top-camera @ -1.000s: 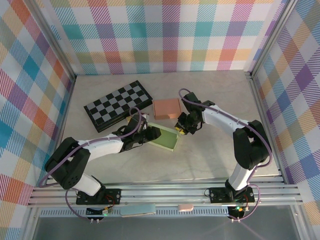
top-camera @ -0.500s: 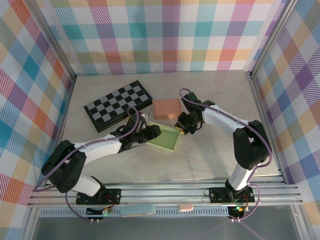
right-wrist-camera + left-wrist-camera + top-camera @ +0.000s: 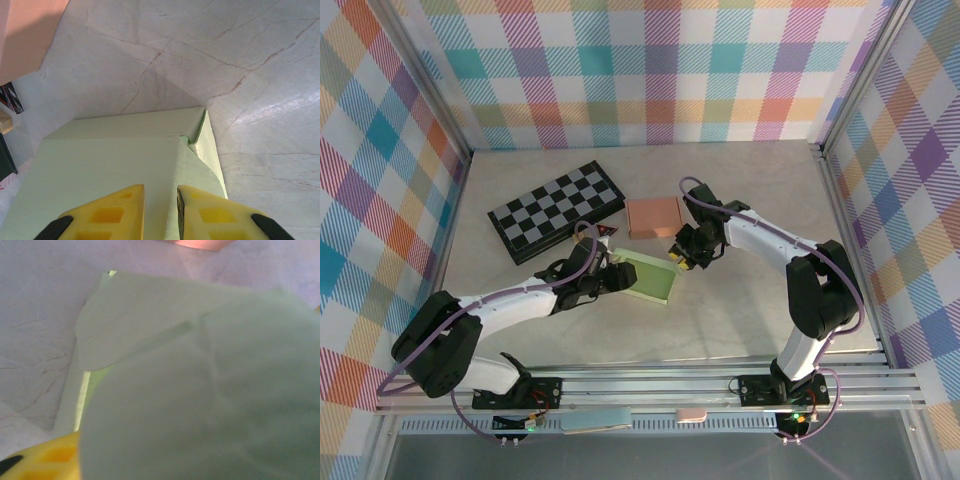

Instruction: Fold the paper box

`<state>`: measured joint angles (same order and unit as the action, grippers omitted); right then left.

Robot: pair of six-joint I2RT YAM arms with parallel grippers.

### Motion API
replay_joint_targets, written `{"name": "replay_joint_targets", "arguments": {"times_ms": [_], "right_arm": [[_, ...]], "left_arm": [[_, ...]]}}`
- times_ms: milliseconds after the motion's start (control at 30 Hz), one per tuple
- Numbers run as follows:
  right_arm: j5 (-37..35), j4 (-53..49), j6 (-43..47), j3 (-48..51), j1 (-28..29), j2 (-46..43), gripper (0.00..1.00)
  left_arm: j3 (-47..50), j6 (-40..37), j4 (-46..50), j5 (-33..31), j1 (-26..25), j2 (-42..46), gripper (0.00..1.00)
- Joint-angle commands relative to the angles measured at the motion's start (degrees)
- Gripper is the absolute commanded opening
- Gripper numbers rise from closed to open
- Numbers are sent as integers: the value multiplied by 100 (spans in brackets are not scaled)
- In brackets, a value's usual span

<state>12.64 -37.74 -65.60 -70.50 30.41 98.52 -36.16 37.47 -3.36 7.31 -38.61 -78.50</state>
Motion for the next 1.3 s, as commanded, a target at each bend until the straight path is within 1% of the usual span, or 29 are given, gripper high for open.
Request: {"name": "replay_joint_targets", "arguments": {"times_ms": [0, 167, 400, 533, 633, 700, 767, 800, 867, 900, 933, 967, 1033, 1067, 1100, 1133, 1167, 1200, 1267], "right_arm": [[89, -76, -57, -153, 33, -27, 24], [54, -76, -66, -122, 35, -57, 23], [76, -33, -88, -87, 39, -89, 23], [93, -30, -99, -44, 35, -124, 23], [95, -6, -114, -9, 35, -150, 23], [93, -2, -119, 3, 35, -156, 23], [92, -1, -124, 17, 34, -164, 23], [89, 9, -123, 19, 32, -172, 23], [82, 23, -144, 36, 35, -179, 23], [80, 33, -146, 45, 35, -176, 23], [80, 35, -145, 41, 36, -176, 23], [89, 36, -139, 45, 34, -188, 23], [96, 45, -134, 52, 33, -194, 23], [102, 36, -128, 54, 35, -206, 23], [98, 32, -124, 53, 39, -213, 23], [98, 28, -126, 69, 39, -219, 23], [98, 29, -123, 78, 30, -233, 23], [98, 29, -120, 79, 30, -246, 23], [106, 5, -115, 86, 39, -263, 23]], "left_arm": [[40, -141, 273, -219, -50, 307, 66], [22, -203, 460, -191, -50, 657, 66], [68, -417, 837, 219, -76, 915, 63], [60, -392, 1077, 251, -110, 1543, 63], [-290, -374, 1601, 155, -120, 2016, 63], [-693, -155, 2164, -116, -112, 2300, 65], [-1113, 137, 2481, -537, -87, 2534, 72], [-1366, 286, 2765, -804, -54, 2592, 78], [-1727, 459, 3109, -1061, 113, 2583, 98], [-1862, 593, 3257, -1247, 238, 2536, 100], [-1961, 783, 3413, -1412, 356, 2471, 100], [-2052, 939, 3548, -1435, 553, 2365, 100], [-2138, 1145, 3567, -1310, 910, 2171, 100], [-2126, 1283, 3498, -1142, 1099, 2061, 100], [-2077, 1197, 3302, -842, 1289, 1959, 98], [-2090, 1025, 3237, -714, 1404, 1832, 93], [-2161, 851, 3290, -599, 1497, 1646, 88], [-2269, 718, 3394, -389, 1627, 1398, 86], [-2559, 519, 3659, 213, 1911, 827, 80]]}}
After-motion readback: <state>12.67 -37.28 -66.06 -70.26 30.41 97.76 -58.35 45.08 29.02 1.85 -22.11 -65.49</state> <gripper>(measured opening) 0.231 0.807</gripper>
